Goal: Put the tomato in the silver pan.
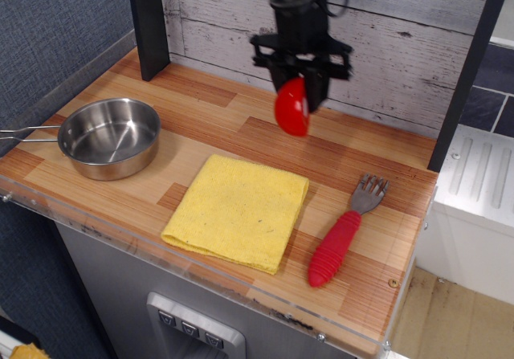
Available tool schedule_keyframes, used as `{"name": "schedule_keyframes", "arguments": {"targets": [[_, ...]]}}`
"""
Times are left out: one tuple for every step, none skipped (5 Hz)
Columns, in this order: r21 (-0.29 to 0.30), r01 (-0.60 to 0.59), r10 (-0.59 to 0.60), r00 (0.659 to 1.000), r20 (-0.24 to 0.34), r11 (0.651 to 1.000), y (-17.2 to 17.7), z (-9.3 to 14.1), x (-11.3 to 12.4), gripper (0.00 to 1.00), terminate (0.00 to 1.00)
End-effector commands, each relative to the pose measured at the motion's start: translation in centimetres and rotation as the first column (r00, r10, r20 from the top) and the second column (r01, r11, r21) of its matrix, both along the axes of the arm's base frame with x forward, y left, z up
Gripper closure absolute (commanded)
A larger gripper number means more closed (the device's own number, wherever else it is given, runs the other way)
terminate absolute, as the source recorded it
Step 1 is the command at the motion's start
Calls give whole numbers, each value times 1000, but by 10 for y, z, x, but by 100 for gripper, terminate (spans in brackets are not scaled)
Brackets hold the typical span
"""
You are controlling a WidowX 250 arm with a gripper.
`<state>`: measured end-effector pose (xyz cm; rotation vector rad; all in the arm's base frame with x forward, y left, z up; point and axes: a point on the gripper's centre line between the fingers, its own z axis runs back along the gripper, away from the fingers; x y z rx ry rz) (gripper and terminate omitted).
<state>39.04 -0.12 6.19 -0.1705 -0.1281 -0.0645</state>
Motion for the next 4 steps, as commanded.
{"name": "schedule_keyframes", "arguments": {"targets": [[132, -36, 21, 993, 117, 991, 73, 60, -19, 100, 0], [199, -37, 12, 992, 126, 979, 103, 67, -34, 100, 0], [242, -35, 8, 994, 109, 970, 126, 62, -46, 100, 0], [250, -36, 19, 997, 72, 967, 142, 47, -57, 100, 0]]}}
